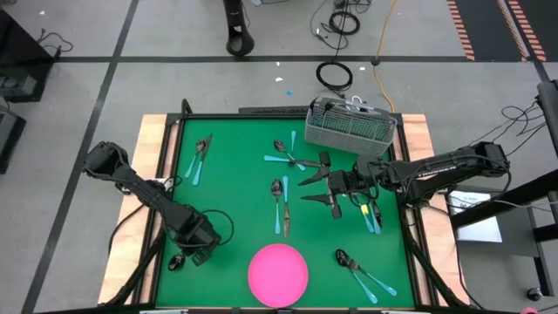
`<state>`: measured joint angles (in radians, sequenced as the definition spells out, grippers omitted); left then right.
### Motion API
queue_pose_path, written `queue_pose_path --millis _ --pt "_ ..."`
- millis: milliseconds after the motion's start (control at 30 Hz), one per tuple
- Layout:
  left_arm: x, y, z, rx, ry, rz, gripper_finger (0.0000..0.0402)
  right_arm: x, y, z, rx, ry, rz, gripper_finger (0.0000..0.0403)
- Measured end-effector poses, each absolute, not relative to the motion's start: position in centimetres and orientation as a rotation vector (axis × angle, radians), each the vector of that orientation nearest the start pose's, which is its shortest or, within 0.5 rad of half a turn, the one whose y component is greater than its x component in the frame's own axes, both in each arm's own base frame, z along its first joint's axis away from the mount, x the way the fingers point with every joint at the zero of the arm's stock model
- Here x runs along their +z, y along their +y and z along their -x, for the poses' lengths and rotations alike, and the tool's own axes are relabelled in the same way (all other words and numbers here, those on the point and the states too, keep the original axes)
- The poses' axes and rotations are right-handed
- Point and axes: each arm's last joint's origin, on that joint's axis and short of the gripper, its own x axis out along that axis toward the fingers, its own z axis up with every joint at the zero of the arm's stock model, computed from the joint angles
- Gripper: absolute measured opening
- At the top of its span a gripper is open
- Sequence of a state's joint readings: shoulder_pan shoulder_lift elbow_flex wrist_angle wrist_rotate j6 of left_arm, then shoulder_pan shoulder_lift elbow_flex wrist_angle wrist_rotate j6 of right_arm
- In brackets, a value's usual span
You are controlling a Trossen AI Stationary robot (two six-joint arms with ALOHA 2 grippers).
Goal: Sort silverware
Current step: Put the blue fork into the utensil holder
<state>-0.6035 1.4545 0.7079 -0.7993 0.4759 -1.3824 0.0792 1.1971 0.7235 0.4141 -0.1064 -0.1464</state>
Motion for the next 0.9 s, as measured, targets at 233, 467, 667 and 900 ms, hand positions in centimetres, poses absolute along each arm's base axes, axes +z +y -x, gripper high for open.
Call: queue_pose_path --millis 233,467,667,900 --pt "15.0 -13.1 -16.7 0.391 1.87 0.862 0.0063 28.5 2.4 -26.4 0.19 0.046 0.145 0.016" --pt "15.0 -13.1 -16.7 0.398 1.869 0.867 0.0063 28.5 2.4 -26.4 0.189 0.046 0.145 0.016" --pt "14.9 -13.0 -16.4 0.456 1.888 0.87 0.0063 28.5 2.4 -26.4 0.189 0.046 0.145 0.016" --pt "13.9 -13.2 -16.6 0.458 1.95 0.857 0.0063 28.5 2.4 -26.4 0.189 0.046 0.145 0.016"
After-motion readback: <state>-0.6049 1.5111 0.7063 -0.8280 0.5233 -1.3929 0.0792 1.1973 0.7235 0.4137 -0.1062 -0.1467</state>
